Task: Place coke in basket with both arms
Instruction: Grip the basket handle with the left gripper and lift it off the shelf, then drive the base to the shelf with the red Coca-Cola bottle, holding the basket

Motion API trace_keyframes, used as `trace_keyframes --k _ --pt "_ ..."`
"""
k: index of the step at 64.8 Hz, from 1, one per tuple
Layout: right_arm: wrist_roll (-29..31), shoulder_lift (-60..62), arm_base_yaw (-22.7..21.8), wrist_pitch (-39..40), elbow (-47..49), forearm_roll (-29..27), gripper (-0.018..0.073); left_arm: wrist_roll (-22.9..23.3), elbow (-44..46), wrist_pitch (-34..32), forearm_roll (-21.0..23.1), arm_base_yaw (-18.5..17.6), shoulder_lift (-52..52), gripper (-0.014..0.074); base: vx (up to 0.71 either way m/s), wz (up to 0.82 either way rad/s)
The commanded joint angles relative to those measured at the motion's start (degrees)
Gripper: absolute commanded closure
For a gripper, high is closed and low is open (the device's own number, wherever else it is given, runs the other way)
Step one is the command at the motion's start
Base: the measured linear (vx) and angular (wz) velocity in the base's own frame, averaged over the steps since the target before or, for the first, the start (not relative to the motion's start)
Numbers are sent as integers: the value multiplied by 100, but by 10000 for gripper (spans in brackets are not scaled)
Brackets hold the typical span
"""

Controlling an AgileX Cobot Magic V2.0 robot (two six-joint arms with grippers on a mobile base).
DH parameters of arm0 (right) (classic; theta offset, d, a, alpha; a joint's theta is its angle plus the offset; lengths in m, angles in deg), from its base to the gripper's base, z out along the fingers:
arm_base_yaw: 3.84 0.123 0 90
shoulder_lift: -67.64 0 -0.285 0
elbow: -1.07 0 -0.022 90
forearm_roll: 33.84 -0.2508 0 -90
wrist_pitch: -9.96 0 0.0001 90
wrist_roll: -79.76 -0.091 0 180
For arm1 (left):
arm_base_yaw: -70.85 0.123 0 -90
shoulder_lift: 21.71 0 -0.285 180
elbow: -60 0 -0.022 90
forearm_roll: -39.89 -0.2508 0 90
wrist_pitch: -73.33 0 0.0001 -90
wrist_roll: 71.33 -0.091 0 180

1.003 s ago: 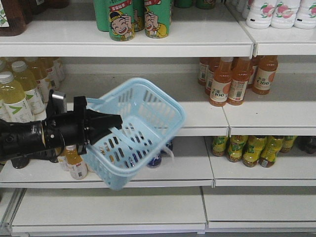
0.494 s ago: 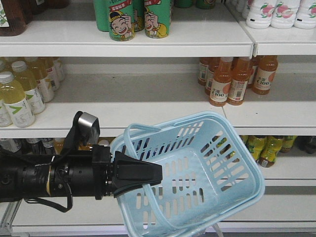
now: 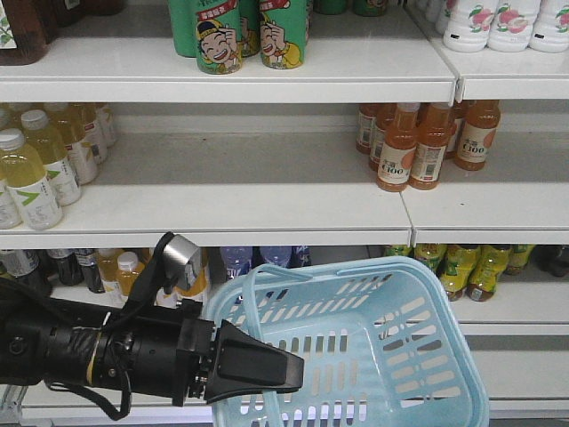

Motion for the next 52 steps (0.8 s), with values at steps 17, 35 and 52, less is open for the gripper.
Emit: trace_keyframes --k 17,35,52 --pt "31 85 -18 420 -107 33 564 4 132 -1245 310 -24 -169 603 0 0" --pt "31 85 -18 420 -107 33 564 4 132 -1245 315 -24 -169 603 0 0" --pt "31 85 -18 420 -107 33 564 4 132 -1245 315 -24 -169 603 0 0"
